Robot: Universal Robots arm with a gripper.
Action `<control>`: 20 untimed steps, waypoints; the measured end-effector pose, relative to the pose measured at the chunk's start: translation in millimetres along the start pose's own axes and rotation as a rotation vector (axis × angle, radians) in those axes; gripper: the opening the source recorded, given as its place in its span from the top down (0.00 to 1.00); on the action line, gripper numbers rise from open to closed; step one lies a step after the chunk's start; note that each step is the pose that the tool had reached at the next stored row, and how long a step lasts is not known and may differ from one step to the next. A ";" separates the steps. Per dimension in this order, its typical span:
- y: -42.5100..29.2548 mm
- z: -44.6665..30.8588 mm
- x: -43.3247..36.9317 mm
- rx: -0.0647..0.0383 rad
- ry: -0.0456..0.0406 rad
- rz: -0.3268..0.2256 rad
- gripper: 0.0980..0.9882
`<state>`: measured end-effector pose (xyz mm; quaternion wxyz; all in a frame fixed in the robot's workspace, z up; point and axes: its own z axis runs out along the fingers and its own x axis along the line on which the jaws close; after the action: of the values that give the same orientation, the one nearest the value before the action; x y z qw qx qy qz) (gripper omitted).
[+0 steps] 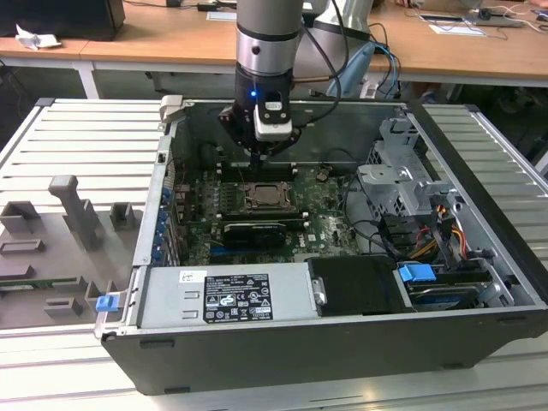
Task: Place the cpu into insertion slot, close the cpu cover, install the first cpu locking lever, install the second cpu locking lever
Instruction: 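Install the first cpu locking lever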
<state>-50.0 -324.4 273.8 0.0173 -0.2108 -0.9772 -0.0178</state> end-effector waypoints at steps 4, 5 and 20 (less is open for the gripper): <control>0.0 0.0 0.0 0.002 0.0014 -0.051 0.99; 0.0 0.0 0.0 0.002 0.0016 -0.058 0.99; -0.1 0.0 0.0 0.010 0.0068 -0.245 0.99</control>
<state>-50.0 -324.5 273.7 0.0194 -0.0898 -0.9957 -0.0156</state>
